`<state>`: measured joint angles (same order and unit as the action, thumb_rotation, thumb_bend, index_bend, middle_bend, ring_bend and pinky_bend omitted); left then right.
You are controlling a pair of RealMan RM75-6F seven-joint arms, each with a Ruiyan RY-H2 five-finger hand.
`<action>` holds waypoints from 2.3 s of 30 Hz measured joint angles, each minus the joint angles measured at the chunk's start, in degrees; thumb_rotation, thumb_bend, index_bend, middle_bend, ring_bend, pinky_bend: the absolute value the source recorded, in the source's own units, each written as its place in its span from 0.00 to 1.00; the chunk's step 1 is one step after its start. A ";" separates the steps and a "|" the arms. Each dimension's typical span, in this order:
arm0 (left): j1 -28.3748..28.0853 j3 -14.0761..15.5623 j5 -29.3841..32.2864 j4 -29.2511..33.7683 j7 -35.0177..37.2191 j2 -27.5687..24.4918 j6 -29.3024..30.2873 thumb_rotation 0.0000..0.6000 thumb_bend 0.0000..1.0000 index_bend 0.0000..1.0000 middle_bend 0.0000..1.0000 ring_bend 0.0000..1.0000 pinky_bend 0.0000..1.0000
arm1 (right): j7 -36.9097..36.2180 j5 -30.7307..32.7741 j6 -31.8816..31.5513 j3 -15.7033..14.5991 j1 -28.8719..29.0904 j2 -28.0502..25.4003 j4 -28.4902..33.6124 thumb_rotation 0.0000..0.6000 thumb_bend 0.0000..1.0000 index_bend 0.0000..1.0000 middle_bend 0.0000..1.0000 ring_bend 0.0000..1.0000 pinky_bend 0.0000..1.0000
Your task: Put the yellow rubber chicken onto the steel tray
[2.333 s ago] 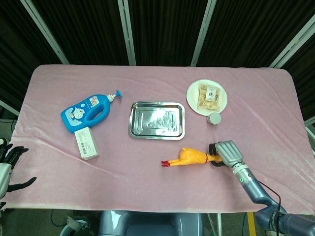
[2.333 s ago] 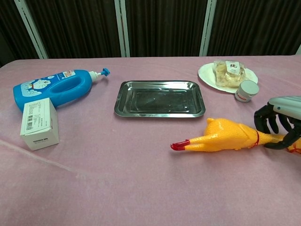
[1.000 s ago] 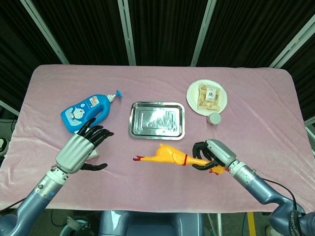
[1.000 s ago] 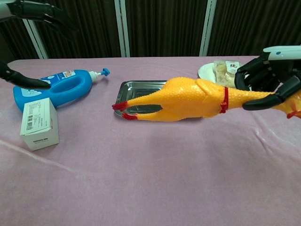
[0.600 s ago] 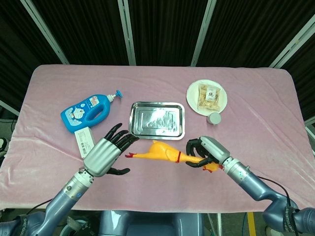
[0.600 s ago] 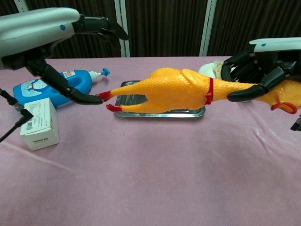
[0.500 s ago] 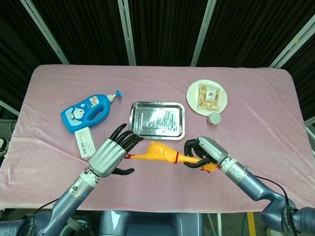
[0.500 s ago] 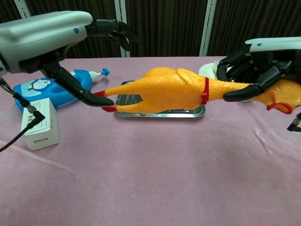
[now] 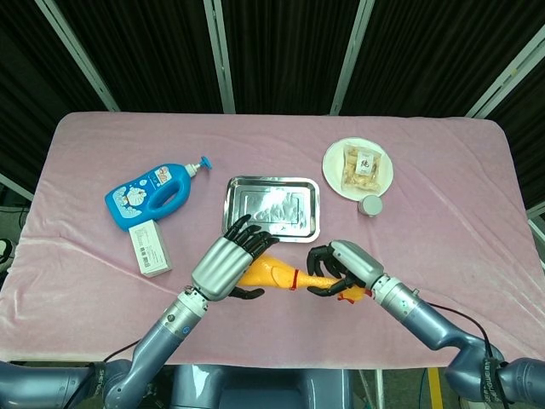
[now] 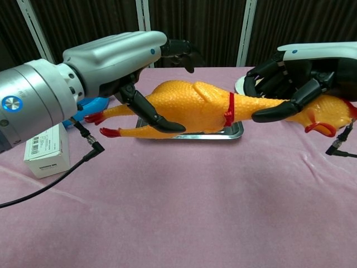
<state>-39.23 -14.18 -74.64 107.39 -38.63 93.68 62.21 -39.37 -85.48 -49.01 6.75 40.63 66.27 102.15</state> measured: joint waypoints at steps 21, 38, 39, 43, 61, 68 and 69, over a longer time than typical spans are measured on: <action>-1.78 1.42 -5.02 -5.29 7.25 3.67 3.62 1.00 0.67 0.75 0.84 0.72 0.71 | -1.27 0.77 0.51 -0.25 0.38 0.71 -1.35 1.00 0.49 1.00 0.82 0.83 0.93; -0.77 2.28 -4.71 -3.95 9.15 0.88 5.34 1.00 0.03 0.07 0.17 0.14 0.23 | -2.15 2.61 0.76 0.14 0.12 0.72 -3.49 1.00 0.49 1.00 0.82 0.83 0.93; -0.78 2.31 -4.67 -3.85 9.00 0.81 5.36 1.00 0.03 0.07 0.17 0.14 0.23 | -2.28 2.61 0.77 0.16 0.11 0.72 -3.55 1.00 0.49 1.00 0.82 0.83 0.93; -0.86 2.39 -4.39 -3.69 8.45 0.68 5.45 1.00 0.03 0.08 0.17 0.14 0.23 | -2.81 2.55 0.79 0.24 0.08 0.71 -3.80 1.00 0.49 1.00 0.82 0.83 0.93; -2.43 1.48 -1.45 -5.50 5.41 4.02 5.62 1.00 0.24 0.22 0.29 0.23 0.30 | -5.03 0.30 -0.21 -0.01 -0.18 -0.18 -2.83 1.00 0.49 1.00 0.82 0.83 0.93; -2.88 1.11 -1.99 -6.47 6.34 5.22 6.43 1.00 0.50 0.47 0.58 0.51 0.51 | -5.33 -0.11 -0.67 -0.21 -0.31 -0.51 -2.55 1.00 0.49 1.00 0.82 0.83 0.93; -2.90 1.13 -2.24 -6.66 6.54 5.35 6.57 1.00 0.53 0.50 0.61 0.54 0.54 | -5.41 -0.13 -0.70 -0.21 -0.33 -0.54 -2.51 1.00 0.49 1.00 0.82 0.83 0.93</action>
<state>-42.13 -13.05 -76.88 100.72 -32.10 99.03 68.79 -44.78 -85.61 -49.71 6.53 40.30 65.73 99.64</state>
